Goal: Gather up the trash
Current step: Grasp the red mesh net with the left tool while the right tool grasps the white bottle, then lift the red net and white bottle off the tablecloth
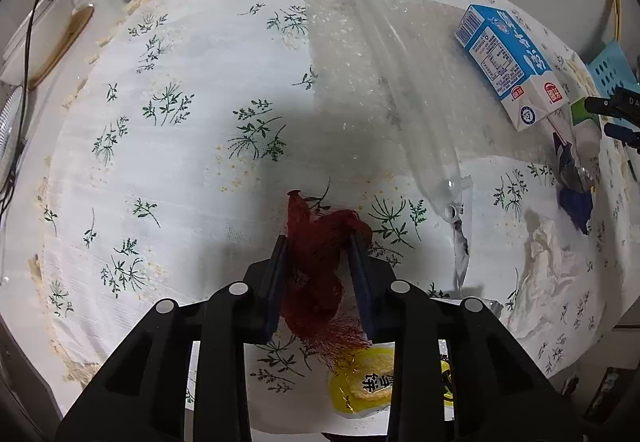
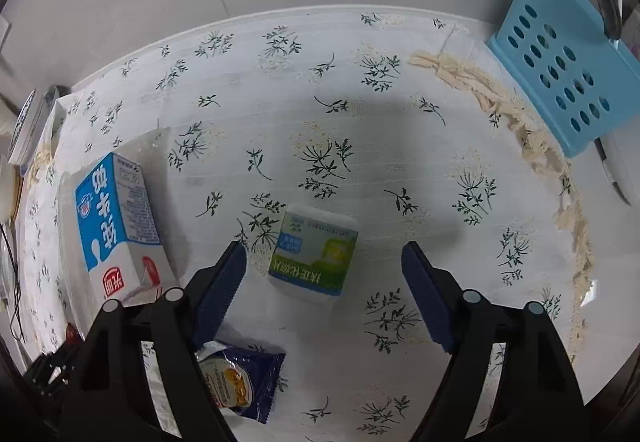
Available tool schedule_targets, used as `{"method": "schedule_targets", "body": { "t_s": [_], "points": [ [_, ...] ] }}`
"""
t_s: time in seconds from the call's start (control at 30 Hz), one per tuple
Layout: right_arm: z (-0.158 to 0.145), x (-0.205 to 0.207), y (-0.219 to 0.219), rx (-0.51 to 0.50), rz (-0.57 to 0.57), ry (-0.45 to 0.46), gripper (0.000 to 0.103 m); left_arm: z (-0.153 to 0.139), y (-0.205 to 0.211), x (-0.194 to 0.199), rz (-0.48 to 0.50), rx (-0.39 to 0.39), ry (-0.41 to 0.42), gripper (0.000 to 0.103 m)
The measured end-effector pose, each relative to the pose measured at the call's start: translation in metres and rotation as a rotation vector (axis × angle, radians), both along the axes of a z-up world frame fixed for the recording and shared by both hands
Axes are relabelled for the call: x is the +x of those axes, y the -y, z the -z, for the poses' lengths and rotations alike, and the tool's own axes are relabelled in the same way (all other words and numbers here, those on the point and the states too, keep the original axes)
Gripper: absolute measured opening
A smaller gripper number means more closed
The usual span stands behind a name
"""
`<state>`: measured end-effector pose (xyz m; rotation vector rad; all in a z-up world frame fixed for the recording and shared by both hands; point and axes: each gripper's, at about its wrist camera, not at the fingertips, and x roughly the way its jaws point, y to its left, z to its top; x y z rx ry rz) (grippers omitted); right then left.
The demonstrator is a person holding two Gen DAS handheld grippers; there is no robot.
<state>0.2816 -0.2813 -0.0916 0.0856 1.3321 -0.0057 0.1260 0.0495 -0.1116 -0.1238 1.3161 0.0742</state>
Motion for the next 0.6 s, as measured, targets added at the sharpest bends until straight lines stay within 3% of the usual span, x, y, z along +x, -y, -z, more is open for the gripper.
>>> {"method": "schedule_targets", "body": {
  "t_s": [0.1, 0.23, 0.6],
  "points": [
    [0.007, 0.004, 0.000, -0.003, 0.018, -0.023, 0.067, 0.000, 0.000, 0.001, -0.002, -0.013, -0.004, 0.019],
    [0.014, 0.005, -0.001, 0.004, 0.029, -0.049, 0.045, -0.004, 0.001, 0.001, -0.006, -0.011, 0.003, 0.015],
    [0.003, -0.013, 0.003, 0.006, 0.010, -0.024, 0.042, -0.014, -0.001, -0.007, -0.024, -0.025, 0.039, 0.014]
  ]
}}
